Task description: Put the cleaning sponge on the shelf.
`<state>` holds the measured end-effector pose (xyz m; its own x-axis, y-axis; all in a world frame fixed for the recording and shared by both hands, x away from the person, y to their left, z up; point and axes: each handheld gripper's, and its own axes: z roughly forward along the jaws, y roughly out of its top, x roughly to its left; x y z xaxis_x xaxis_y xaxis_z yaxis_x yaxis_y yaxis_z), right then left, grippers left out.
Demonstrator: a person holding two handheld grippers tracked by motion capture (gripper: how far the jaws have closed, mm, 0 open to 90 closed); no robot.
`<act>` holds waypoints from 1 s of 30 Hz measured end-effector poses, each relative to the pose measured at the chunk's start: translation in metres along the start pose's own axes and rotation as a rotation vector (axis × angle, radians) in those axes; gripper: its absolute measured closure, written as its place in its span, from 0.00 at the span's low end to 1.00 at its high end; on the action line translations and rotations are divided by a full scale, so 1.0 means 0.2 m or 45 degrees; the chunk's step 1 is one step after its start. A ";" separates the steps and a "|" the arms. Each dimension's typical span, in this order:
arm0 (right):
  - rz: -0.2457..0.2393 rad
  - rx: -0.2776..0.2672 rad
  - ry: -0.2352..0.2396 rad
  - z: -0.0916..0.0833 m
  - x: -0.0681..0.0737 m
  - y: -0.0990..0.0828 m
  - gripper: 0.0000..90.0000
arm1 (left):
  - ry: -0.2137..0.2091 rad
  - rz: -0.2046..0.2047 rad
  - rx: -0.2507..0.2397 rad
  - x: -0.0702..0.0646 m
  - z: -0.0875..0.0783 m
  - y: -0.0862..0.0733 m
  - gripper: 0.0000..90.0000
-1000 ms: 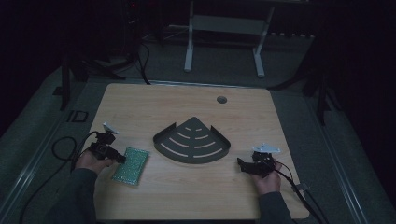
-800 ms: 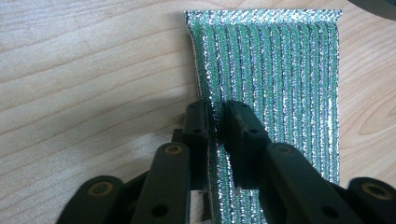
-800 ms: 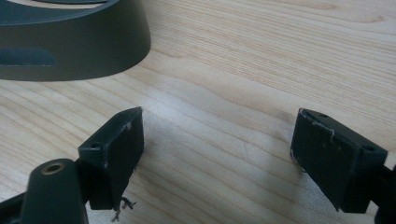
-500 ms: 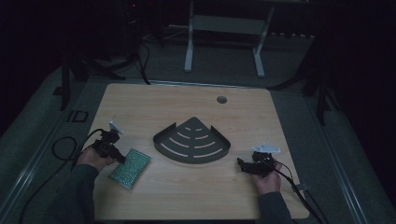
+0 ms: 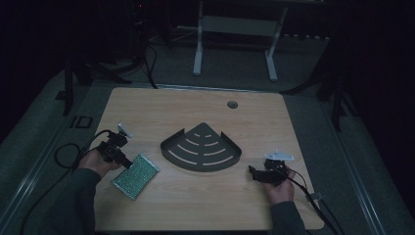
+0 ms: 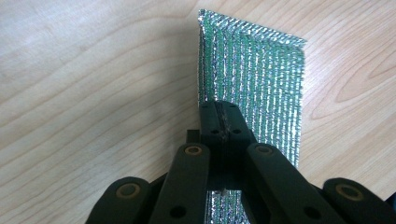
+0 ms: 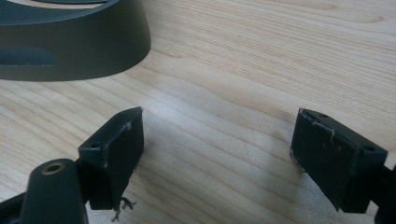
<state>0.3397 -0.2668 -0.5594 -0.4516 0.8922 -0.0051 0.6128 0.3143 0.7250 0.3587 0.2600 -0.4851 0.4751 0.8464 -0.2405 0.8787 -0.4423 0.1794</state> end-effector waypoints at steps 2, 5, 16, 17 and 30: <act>0.000 0.000 0.000 0.00 0.00 0.00 0.19 | 0.013 -0.005 -0.028 0.00 -0.03 0.01 1.00; 0.000 0.000 0.000 0.00 0.00 0.00 0.19 | 0.015 0.000 -0.038 0.00 -0.06 0.01 1.00; 0.000 0.000 0.000 0.00 0.00 0.00 0.19 | 0.013 0.021 -0.059 -0.01 -0.14 0.03 1.00; 0.000 0.000 0.000 0.00 0.00 0.00 0.19 | 0.018 0.027 -0.065 -0.01 -0.16 0.04 1.00; 0.002 0.000 0.000 0.00 0.00 0.00 0.19 | 0.051 0.067 -0.107 -0.05 -0.26 0.10 1.00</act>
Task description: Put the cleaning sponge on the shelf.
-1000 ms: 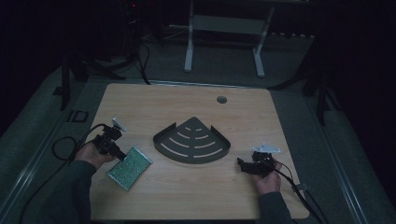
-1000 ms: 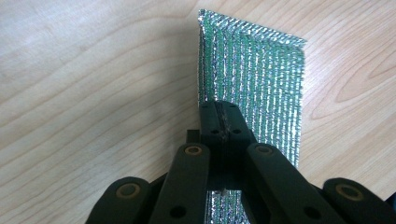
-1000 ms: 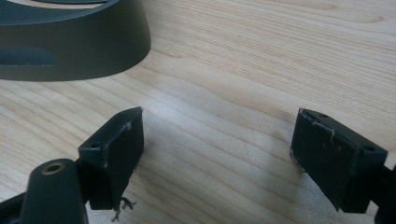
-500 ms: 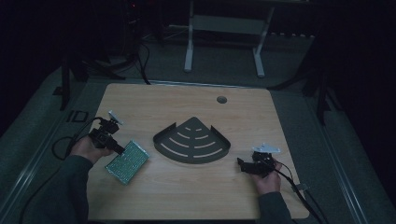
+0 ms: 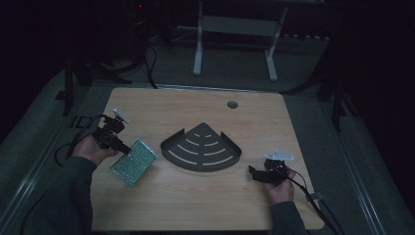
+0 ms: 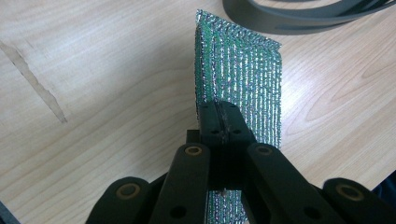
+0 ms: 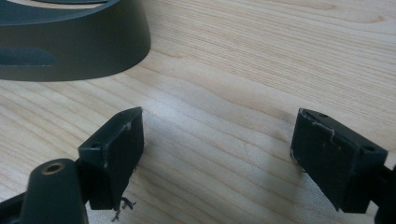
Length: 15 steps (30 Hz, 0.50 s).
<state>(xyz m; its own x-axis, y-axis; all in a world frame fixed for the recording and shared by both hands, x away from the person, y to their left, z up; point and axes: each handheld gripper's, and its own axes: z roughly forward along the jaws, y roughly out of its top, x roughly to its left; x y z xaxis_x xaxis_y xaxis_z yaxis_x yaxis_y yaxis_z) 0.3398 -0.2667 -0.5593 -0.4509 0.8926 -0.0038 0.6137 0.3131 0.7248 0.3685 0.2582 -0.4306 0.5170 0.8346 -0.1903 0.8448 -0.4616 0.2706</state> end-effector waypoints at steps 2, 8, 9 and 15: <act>0.000 0.000 0.000 0.00 0.00 0.00 0.19 | 0.005 0.009 0.000 -0.01 -0.01 0.02 1.00; -0.001 -0.001 0.000 0.00 0.00 0.00 0.19 | 0.019 0.045 -0.014 -0.04 -0.04 0.07 1.00; -0.002 0.000 0.000 0.00 0.00 0.00 0.19 | 0.019 0.054 -0.013 -0.04 -0.05 0.08 1.00; -0.002 0.000 0.000 0.00 0.00 0.00 0.19 | 0.029 0.096 -0.031 -0.08 -0.07 0.14 1.00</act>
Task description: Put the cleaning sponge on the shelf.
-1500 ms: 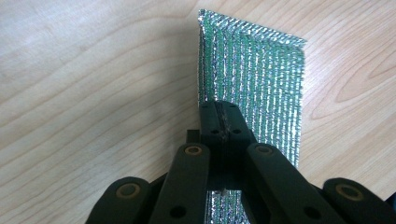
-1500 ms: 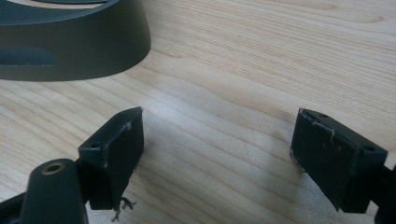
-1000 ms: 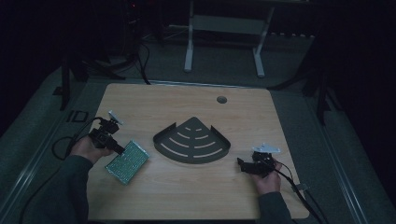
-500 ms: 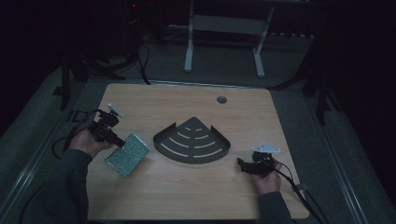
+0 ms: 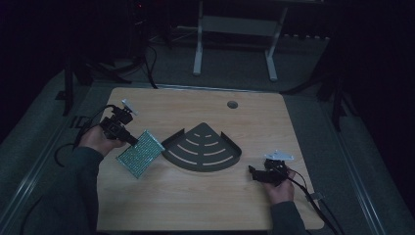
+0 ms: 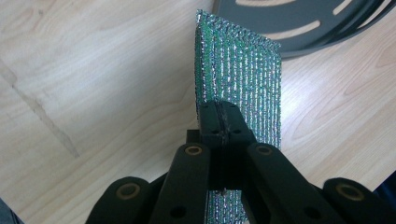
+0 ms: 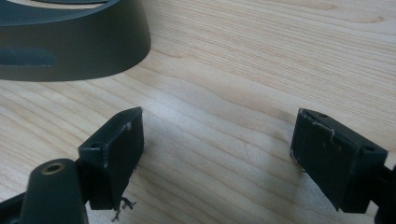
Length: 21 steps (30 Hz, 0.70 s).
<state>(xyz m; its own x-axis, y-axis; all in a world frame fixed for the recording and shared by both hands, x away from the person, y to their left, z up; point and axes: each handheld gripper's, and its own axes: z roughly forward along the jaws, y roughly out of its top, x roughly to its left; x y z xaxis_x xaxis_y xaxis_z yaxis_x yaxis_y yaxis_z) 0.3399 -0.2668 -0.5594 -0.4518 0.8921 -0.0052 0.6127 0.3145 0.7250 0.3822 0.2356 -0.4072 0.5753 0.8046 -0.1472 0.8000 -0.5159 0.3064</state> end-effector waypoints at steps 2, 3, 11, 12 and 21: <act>0.000 0.000 0.000 0.00 0.00 0.00 0.19 | 0.000 0.011 -0.001 -0.01 0.00 0.02 1.00; 0.000 0.000 0.000 0.00 0.00 0.00 0.19 | 0.000 0.010 -0.002 -0.01 0.00 0.03 1.00; -0.001 0.000 0.000 0.00 0.00 0.00 0.19 | 0.019 0.010 -0.050 -0.01 -0.01 0.06 1.00; -0.001 0.000 0.001 0.00 0.00 0.00 0.19 | 0.023 0.014 -0.051 -0.01 -0.01 0.07 1.00; 0.000 0.000 0.001 0.00 0.00 0.00 0.19 | 0.026 0.027 -0.066 -0.01 0.00 0.11 1.00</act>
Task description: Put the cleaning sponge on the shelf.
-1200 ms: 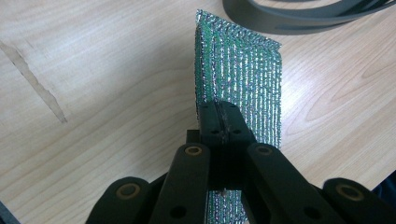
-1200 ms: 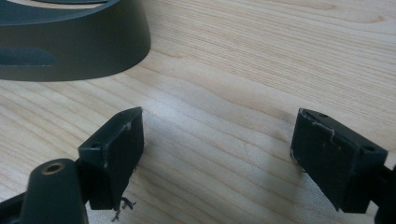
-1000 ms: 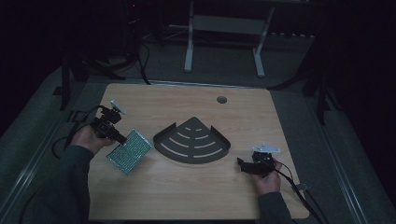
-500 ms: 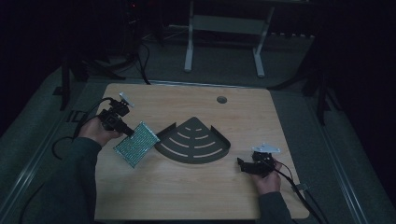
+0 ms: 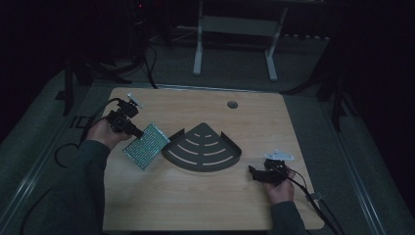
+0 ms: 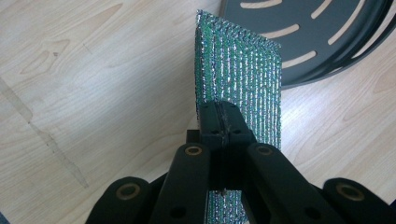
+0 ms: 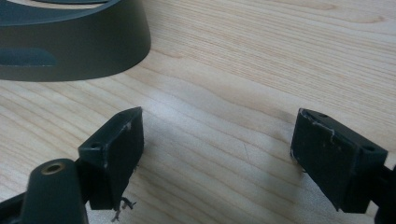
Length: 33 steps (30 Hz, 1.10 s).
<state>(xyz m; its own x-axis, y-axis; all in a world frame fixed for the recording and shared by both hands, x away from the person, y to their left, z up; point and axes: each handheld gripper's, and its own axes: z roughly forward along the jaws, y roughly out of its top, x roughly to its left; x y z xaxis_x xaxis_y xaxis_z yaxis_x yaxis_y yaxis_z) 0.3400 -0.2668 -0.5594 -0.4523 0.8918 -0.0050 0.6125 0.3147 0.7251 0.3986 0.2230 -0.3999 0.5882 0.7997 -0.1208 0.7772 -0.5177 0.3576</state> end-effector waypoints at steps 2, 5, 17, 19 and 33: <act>0.000 0.000 0.000 0.00 0.00 0.00 0.19 | 0.002 0.008 0.001 -0.01 0.01 0.02 1.00; 0.002 0.000 0.000 0.00 0.00 0.00 0.19 | 0.005 0.014 -0.005 -0.02 0.01 0.03 1.00; 0.002 0.000 0.000 0.00 0.00 0.00 0.19 | 0.034 0.052 -0.010 -0.07 0.04 0.12 1.00; 0.002 0.000 0.000 0.00 0.00 0.00 0.19 | 0.037 0.060 -0.008 -0.08 0.04 0.14 1.00; 0.002 0.000 0.000 0.00 0.00 0.00 0.19 | 0.087 0.124 -0.016 -0.14 0.02 0.26 1.00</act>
<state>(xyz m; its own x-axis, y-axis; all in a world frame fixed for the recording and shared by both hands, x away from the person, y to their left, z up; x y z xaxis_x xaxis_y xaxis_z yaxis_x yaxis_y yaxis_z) 0.3400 -0.2667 -0.5593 -0.4517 0.8922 -0.0039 0.6132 0.3136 0.7250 0.4231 0.1716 -0.3824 0.6437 0.7649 -0.0220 0.7143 -0.5903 0.3759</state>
